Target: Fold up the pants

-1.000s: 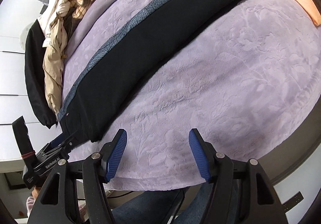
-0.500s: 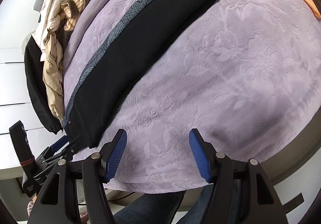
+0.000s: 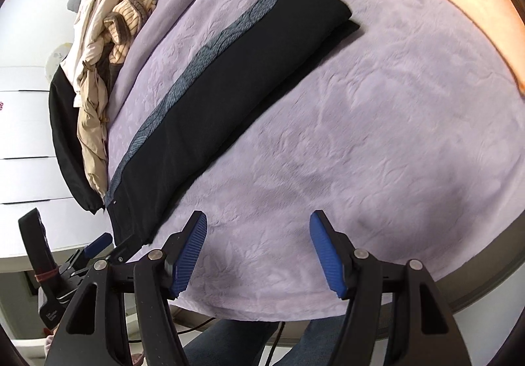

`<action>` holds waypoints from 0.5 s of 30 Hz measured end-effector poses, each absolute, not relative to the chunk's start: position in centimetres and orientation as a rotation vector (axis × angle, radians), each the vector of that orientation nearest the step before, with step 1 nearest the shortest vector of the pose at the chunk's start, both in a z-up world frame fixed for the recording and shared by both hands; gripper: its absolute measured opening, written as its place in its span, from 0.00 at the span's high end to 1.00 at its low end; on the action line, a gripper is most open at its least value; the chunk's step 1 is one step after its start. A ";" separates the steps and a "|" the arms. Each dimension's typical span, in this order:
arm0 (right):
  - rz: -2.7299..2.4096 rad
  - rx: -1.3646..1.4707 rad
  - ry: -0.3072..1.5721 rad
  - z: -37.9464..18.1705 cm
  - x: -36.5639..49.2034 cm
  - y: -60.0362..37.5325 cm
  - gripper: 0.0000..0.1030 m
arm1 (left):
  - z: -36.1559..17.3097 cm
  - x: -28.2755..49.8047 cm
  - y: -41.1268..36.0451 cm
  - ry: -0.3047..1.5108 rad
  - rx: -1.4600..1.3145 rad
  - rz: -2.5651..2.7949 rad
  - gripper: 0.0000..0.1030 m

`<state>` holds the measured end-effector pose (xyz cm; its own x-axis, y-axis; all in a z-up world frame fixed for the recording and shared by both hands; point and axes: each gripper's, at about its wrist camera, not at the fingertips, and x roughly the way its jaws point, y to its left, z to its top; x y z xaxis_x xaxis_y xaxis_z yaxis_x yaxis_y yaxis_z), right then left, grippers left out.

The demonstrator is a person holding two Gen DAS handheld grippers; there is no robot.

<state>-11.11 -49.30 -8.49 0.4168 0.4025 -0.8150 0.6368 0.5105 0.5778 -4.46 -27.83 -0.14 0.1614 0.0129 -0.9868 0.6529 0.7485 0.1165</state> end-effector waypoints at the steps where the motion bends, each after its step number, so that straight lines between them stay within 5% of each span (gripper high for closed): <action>1: -0.189 1.088 1.194 -8.5 -11.1 -49.8 0.33 | -0.1 -4.6 -28.3 1.350 0.603 -0.493 0.01; 15: -0.247 1.149 1.050 -8.0 -8.7 -59.8 0.33 | -0.7 -3.8 -33.3 1.371 0.607 -0.472 0.01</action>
